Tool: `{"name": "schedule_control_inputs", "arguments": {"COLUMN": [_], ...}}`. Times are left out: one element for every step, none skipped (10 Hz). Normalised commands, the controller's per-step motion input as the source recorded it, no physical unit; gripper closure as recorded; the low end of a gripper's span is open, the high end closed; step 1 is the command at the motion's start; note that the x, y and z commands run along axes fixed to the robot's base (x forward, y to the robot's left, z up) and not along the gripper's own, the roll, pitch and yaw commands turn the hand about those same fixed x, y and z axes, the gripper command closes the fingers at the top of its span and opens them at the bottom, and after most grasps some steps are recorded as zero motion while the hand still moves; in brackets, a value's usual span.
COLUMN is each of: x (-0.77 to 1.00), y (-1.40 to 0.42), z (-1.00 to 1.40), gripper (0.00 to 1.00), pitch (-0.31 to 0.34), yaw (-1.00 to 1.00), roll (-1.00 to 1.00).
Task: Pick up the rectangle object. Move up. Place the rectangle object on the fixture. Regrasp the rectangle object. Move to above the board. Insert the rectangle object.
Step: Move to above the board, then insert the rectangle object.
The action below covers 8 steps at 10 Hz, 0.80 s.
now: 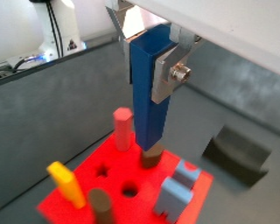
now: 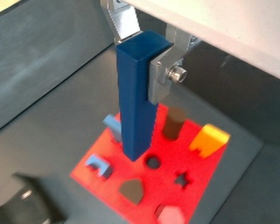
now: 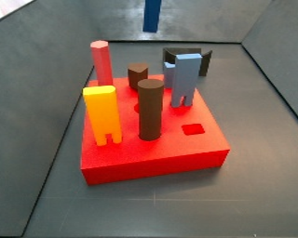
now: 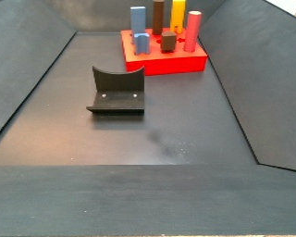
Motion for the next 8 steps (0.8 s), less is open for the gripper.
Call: {"name": "schedule_control_inputs", "arguments": {"x": [-0.09,-0.07,-0.05,0.12,0.00,0.00,0.39,0.19], "y": [-0.01,0.01,0.01,-0.11,0.09,0.00,-0.41,-0.27], "z": [0.00,0.00,0.00,0.00,0.00,-0.04,-0.21,-0.17], "gripper": [1.00,1.00,1.00,1.00,1.00,1.00,1.00,1.00], "pitch": [-0.088,-0.069,0.037,0.069,0.000,0.000,-0.074,-0.057], "yaw": [-0.04,-0.02,0.00,0.00,0.08,0.00,-0.46,-0.77], "roll": [-0.45,-0.29,0.00,0.08,0.00,0.00,0.07,0.05]}}
